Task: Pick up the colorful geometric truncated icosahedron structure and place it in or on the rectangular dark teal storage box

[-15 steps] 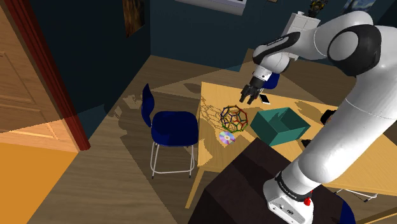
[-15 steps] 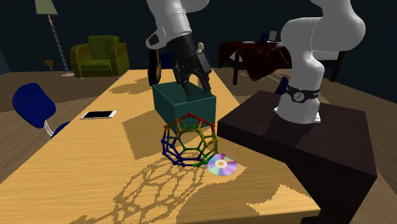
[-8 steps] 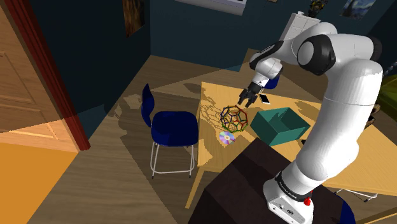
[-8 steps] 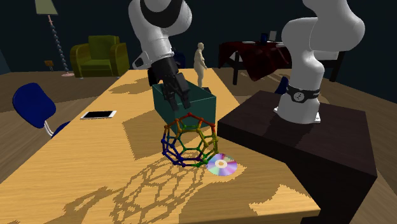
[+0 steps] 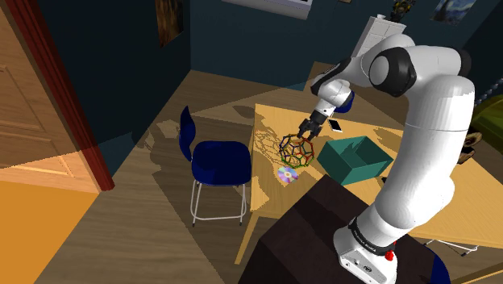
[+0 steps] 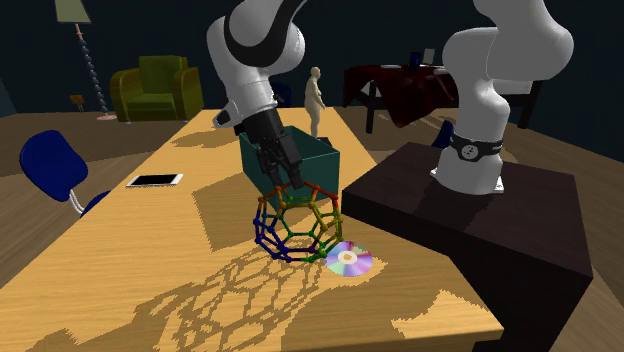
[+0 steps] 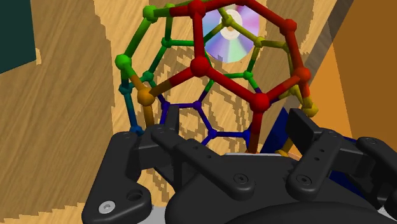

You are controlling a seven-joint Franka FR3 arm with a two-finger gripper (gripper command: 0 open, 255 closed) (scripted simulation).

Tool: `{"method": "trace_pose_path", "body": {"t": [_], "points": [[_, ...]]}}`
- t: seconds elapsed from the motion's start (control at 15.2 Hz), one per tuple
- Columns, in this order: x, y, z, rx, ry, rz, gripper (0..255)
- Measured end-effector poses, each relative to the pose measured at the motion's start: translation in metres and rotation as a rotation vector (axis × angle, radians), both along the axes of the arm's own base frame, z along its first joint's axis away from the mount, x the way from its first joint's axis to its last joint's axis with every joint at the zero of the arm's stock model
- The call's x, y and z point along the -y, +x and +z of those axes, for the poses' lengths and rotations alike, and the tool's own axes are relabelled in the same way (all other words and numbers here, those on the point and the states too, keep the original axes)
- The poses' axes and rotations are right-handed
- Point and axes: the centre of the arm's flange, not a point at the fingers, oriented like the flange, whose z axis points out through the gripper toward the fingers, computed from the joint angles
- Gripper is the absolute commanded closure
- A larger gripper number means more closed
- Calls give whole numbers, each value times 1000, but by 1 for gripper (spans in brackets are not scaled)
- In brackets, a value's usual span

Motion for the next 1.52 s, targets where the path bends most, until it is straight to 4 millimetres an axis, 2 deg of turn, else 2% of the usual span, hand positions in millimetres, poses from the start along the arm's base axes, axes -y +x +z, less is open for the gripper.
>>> {"method": "trace_pose_path", "body": {"t": [0.33, 0.4, 1.12, 1.52], "points": [[0, -1, -2, 0, 0, 0, 0], [0, -1, -2, 0, 0, 0, 255], [-1, -1, 0, 0, 0, 0, 255], [-1, -2, 29, 0, 0, 0, 255]]}}
